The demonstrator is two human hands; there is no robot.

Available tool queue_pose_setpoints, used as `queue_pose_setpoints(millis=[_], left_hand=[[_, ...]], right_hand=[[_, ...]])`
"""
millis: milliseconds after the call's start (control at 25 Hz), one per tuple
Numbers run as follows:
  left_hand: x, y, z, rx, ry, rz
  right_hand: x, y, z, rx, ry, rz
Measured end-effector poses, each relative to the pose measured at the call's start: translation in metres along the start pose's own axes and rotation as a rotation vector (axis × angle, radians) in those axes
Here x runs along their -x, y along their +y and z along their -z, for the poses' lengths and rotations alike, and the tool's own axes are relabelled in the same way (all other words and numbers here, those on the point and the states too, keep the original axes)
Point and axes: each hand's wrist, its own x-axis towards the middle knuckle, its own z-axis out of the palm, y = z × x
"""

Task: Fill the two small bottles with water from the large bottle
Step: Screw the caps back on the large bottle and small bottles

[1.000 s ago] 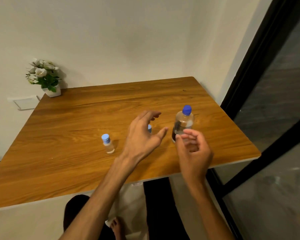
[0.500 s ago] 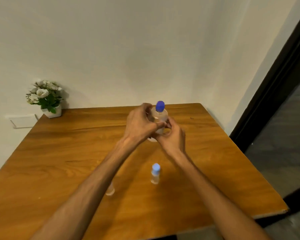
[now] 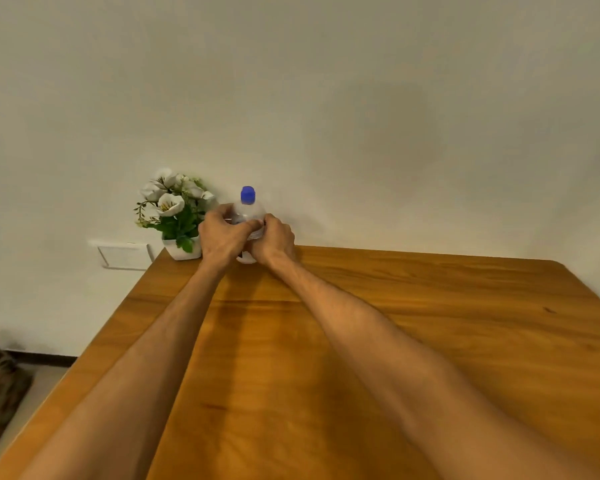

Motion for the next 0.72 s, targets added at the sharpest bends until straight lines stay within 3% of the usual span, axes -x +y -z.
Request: queue_pose_setpoints(millis=[160, 320, 400, 520, 720], left_hand=[[-0.021, -0.031, -0.008, -0.039, -0.015, 0.032], [0.012, -0.024, 0.000, -0.017, -0.036, 0.120], [0.055, -0.011, 0.020, 0.046, -0.066, 0.094], [0.145, 0.002, 0.058, 0.164, -0.260, 0.030], [0.307, 0.020, 0.093, 0.273, -0.400, 0.069]], right_hand=[[-0.019, 0.008, -0.024, 0.028, 0.041, 0.016], [0.005, 0.002, 0.009, 0.083, -0.091, -0.027], [0.040, -0.003, 0.047, 0.083, -0.114, -0.060], [0.116, -0.001, 0.121, 0.059, -0.130, -0.048], [0.272, 0.026, 0.235, -0.178, -0.113, -0.040]])
